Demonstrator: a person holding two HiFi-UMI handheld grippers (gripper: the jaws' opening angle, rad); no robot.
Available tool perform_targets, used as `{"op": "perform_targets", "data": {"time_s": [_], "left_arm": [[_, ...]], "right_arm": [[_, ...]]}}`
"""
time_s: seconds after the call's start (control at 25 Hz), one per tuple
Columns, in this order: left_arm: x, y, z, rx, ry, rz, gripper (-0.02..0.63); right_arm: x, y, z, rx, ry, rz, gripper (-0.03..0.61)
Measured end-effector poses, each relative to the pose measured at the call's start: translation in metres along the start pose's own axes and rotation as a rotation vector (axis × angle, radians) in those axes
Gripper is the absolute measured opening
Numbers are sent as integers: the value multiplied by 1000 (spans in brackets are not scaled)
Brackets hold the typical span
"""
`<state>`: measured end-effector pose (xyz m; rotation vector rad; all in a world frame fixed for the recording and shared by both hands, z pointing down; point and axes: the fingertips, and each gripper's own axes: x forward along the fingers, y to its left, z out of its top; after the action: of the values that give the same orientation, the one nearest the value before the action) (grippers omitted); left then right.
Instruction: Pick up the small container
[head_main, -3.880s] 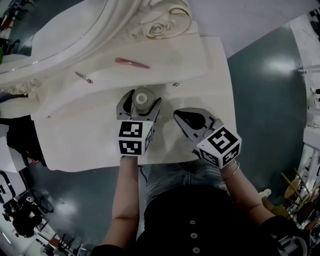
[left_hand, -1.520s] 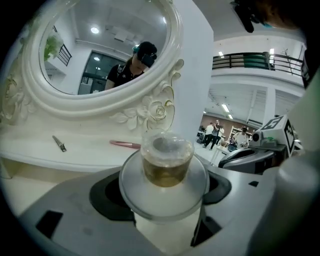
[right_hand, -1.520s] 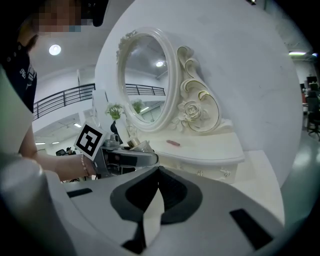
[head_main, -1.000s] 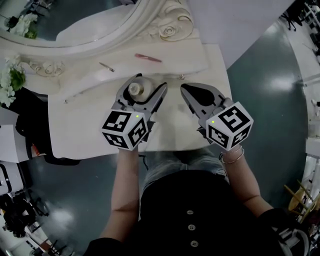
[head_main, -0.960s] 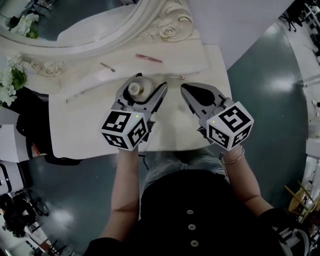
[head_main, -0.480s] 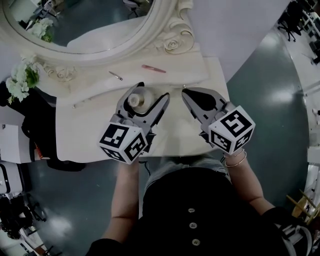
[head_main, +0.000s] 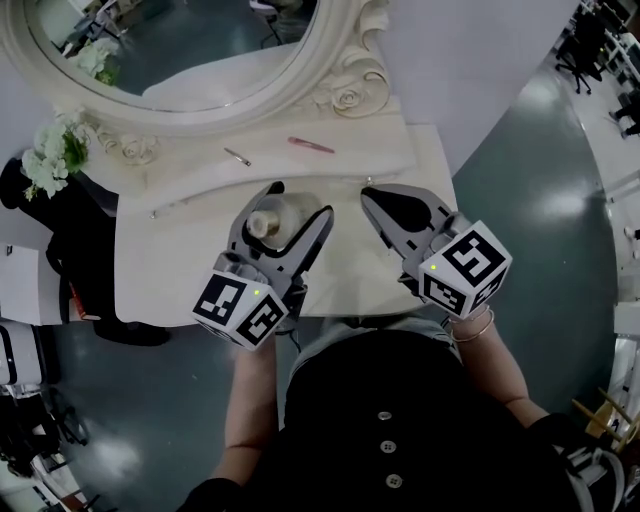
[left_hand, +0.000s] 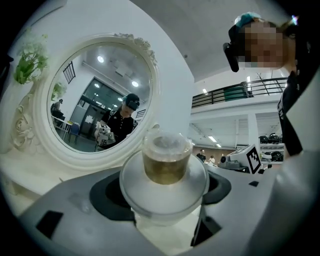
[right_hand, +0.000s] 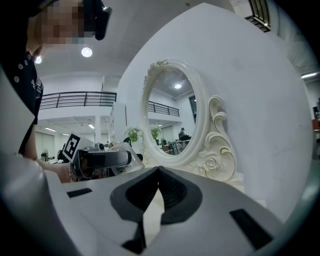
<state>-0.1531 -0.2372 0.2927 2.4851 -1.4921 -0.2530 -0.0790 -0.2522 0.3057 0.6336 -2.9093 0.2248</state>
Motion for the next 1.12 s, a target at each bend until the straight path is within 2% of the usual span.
{"op": "perform_targets", "data": {"time_s": [0.28, 0.6, 0.8, 1.12], "left_arm": [[-13, -8, -9, 3, 0, 4, 328], [-22, -13, -24, 22, 0, 11, 328], [-27, -15, -31, 39, 16, 13, 328], [-31, -13, -38, 17, 29, 21, 328]], "right_arm": [[-2, 7, -1, 0, 0, 10, 2], [0, 22, -9, 16, 0, 59, 2], [1, 31, -17, 75, 8, 88, 2], [3, 38, -27, 79, 31, 89, 2]]}}
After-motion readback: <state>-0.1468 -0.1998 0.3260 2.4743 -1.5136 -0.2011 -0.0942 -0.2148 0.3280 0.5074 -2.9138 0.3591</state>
